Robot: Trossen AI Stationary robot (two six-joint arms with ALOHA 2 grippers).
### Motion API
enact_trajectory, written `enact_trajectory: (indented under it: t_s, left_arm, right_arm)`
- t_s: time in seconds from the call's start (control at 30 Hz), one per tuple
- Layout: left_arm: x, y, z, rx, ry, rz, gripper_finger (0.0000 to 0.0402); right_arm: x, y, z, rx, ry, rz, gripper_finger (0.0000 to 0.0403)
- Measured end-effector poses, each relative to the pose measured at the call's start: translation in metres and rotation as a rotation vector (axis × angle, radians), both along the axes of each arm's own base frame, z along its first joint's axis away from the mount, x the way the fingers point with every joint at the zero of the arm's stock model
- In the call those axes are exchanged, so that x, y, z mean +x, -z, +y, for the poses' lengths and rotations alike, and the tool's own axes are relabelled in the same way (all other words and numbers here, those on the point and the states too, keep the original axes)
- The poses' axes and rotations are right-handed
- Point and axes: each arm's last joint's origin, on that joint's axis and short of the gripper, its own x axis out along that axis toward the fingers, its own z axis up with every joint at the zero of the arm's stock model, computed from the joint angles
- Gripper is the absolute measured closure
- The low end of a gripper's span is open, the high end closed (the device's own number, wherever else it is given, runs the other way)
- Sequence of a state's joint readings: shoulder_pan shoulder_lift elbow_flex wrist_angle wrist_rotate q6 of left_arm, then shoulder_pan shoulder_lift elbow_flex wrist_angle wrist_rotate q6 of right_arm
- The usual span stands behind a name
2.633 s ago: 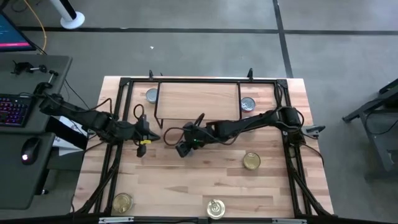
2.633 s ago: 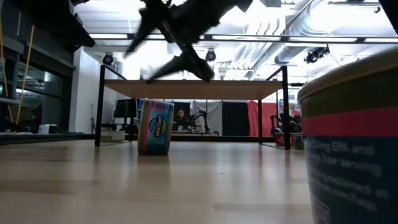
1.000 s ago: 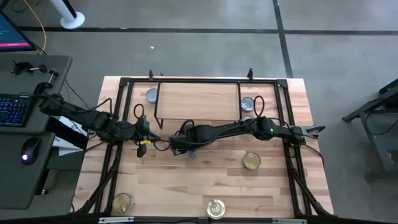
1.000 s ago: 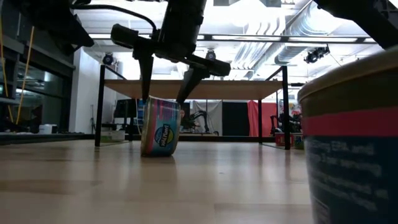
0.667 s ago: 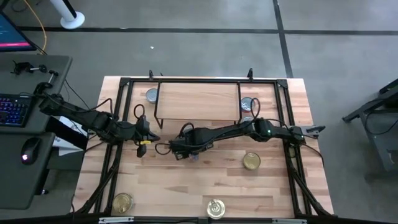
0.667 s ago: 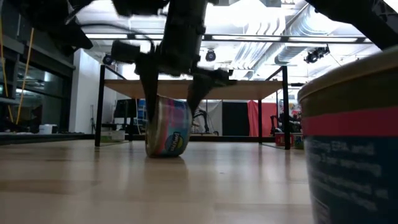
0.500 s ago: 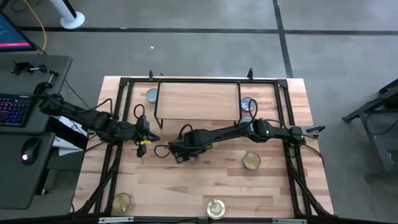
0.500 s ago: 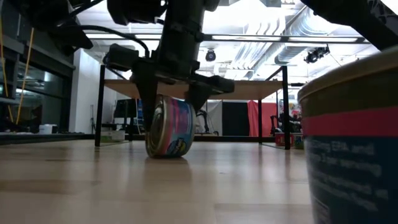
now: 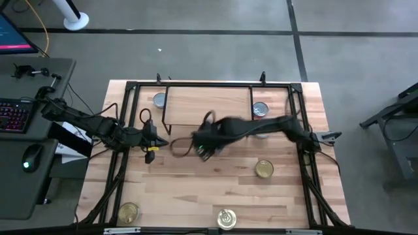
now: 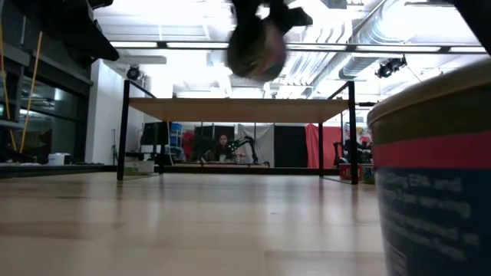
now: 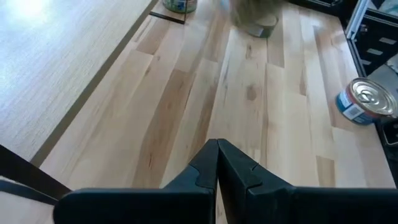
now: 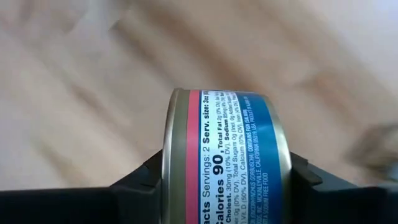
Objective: Stack canned seafood by type on shelf
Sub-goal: Put the top blue pink tuna can on the shelf
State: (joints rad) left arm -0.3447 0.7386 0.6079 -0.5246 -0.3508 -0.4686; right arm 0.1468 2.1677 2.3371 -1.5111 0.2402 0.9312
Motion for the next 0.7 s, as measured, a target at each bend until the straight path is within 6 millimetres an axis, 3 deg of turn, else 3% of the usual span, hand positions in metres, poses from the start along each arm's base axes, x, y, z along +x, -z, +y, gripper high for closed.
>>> enact_trajectory:
  t_s: [0.13, 0.23, 0.4, 0.6, 0.7]
  left_arm:
    - [0.0, 0.0, 0.0, -0.001, 0.0, -0.004, 0.0402]
    - [0.001, -0.001, 0.0, -0.004, -0.002, -0.011, 0.0401]
    - [0.003, -0.001, -0.001, -0.019, -0.011, -0.018, 0.0401]
    - [0.004, 0.0, -0.001, -0.004, -0.031, -0.018, 0.0401]
    - [0.005, 0.001, -0.001, 0.006, -0.042, -0.015, 0.0402]
  right_arm:
    - [-0.038, -0.043, -0.027, -0.13, 0.072, -0.059, 0.0235]
    - [-0.064, -0.049, -0.048, -0.168, 0.13, -0.032, 0.0235]
    - [-0.112, -0.04, -0.076, -0.15, 0.271, -0.064, 0.0235]
    - [-0.14, -0.024, -0.102, -0.059, 0.395, -0.513, 0.0235]
    - [-0.145, -0.005, -0.118, -0.004, 0.451, -0.723, 0.0235]
